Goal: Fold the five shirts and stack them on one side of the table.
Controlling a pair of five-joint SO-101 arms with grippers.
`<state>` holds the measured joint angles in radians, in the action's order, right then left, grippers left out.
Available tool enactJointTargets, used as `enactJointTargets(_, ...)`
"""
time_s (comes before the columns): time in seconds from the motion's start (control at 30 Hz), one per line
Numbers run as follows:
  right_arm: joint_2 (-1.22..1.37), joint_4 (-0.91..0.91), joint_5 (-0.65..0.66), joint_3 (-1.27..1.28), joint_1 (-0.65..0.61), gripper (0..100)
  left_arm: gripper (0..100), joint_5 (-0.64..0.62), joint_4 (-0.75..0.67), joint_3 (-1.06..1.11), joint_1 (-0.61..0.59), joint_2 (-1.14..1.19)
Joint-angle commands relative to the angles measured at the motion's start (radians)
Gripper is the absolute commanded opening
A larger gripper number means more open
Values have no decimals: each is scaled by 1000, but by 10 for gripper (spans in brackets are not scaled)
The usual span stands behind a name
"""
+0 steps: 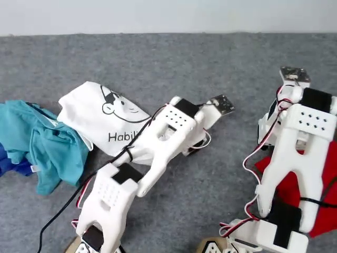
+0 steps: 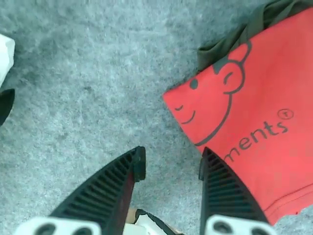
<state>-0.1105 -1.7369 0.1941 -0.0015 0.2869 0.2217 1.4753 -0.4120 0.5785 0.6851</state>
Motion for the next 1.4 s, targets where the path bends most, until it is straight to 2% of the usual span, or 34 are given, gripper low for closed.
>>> enactJointTargets(0.0, -42, 7, 11, -2, -10, 187, 84, -81, 14, -166, -3, 32)
enactJointTargets(0.2, -36, 7, 11, 0, -10, 187, 83, -104, 35, -329, -5, 170)
enactJointTargets(0.47, -35, 8, 11, 0, -10, 187, 82, -100, 106, -407, -6, 333)
enactJointTargets(0.57, -35, 8, 11, 0, -10, 187, 31, -84, 152, -472, -17, 348)
enactJointTargets(0.77, -38, 8, 11, 0, -10, 187, 13, -35, 278, -641, -121, 341)
enactJointTargets(0.93, -41, 8, 11, 0, -10, 187, 13, -37, 282, -751, -219, 334)
enactJointTargets(1.37, -41, 8, 11, 0, -10, 187, 13, -163, 282, -710, -218, 81)
